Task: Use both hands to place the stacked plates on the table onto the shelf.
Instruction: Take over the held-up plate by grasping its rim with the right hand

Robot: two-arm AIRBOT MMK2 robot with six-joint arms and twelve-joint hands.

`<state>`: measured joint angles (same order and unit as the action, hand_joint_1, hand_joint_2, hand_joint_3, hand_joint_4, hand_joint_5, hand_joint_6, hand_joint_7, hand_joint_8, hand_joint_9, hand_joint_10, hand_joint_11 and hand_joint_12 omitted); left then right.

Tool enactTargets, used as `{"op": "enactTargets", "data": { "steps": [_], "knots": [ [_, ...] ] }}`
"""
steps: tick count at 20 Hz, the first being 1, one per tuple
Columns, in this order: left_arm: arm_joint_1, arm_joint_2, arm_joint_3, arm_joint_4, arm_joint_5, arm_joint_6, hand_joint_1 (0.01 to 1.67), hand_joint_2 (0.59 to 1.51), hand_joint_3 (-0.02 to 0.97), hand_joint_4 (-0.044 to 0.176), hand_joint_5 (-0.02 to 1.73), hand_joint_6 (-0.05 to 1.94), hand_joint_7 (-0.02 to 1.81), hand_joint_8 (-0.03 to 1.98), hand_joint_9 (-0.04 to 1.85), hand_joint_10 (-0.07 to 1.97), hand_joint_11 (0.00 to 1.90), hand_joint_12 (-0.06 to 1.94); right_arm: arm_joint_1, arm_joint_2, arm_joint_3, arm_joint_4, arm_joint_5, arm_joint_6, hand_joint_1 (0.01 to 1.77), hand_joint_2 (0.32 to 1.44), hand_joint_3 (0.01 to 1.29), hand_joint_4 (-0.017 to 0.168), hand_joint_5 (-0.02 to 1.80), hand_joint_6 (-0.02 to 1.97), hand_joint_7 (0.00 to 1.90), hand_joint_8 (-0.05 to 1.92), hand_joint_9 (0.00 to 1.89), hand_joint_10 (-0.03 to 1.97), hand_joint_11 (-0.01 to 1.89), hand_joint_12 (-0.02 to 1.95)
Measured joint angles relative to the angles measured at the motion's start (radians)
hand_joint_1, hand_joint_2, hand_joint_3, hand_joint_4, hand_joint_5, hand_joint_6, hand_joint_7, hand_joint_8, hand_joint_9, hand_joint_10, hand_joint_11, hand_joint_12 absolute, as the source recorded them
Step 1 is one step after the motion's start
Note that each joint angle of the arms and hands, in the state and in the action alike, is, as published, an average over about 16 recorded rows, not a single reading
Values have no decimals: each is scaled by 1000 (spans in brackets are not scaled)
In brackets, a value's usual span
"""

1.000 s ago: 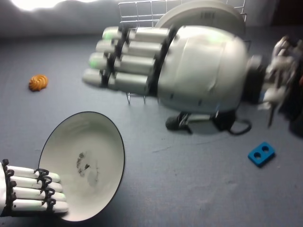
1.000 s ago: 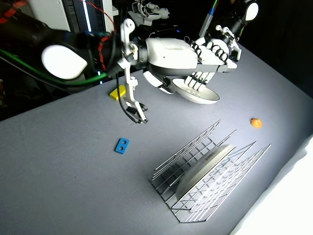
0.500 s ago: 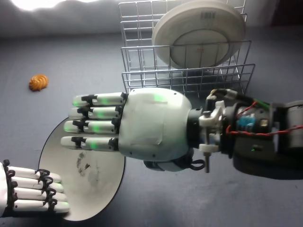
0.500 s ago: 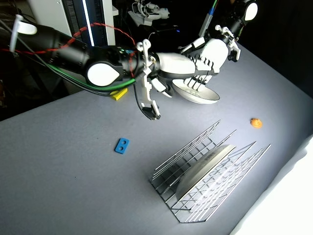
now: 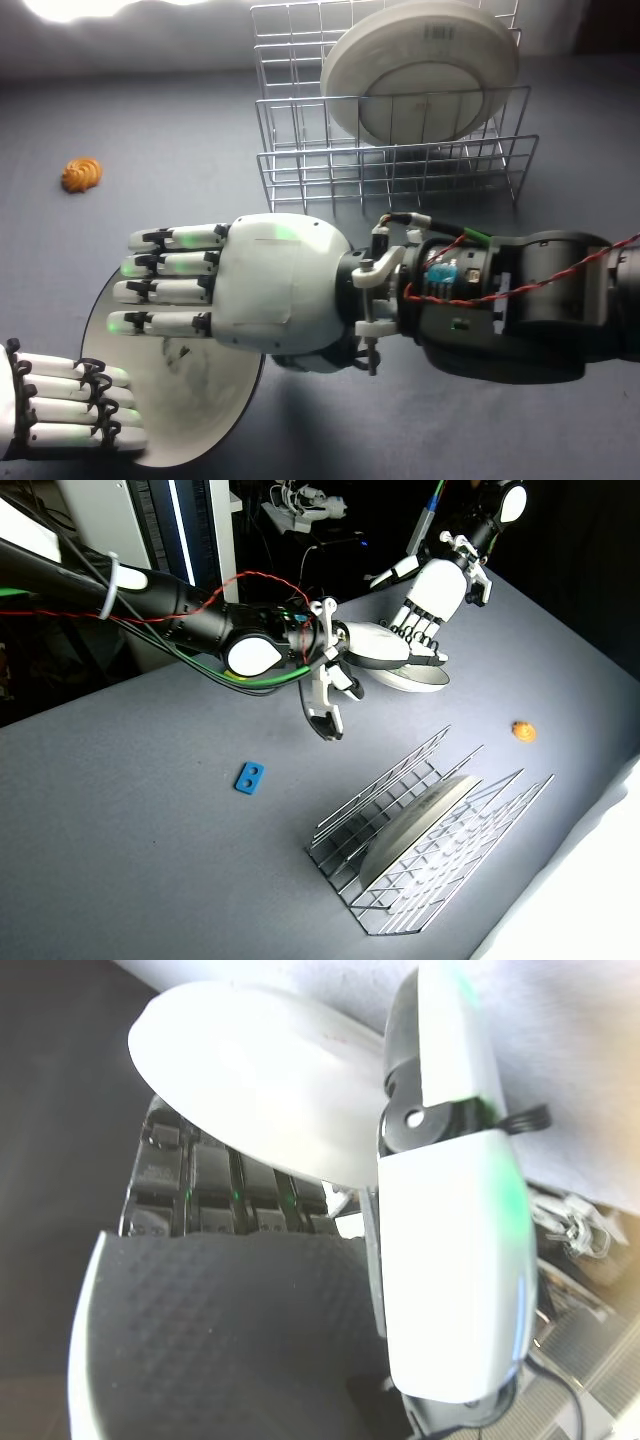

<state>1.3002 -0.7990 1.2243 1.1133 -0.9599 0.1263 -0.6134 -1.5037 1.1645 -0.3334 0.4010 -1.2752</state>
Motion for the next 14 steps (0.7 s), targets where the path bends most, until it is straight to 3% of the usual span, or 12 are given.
{"op": "enactTargets", "data": {
  "steps": [7, 14],
  "knots": [
    [7, -1, 0, -9, -2, 2, 21, 1100, 20, -11, -13, -30, 19, -8, 12, 0, 15, -24, -2, -62, 51, 0, 6, -4, 1150, 999, 13, 6, 327, 10, 318, 10, 305, 22, 59, 661],
    [9, -2, 2, -44, -7, 2, 21, 1109, 20, -10, -12, -29, 16, -6, 13, 0, 15, -18, -3, -83, 67, -5, 28, -6, 1157, 994, 14, 2, 663, 43, 690, 6, 696, 21, 325, 1047]
  ]
}}
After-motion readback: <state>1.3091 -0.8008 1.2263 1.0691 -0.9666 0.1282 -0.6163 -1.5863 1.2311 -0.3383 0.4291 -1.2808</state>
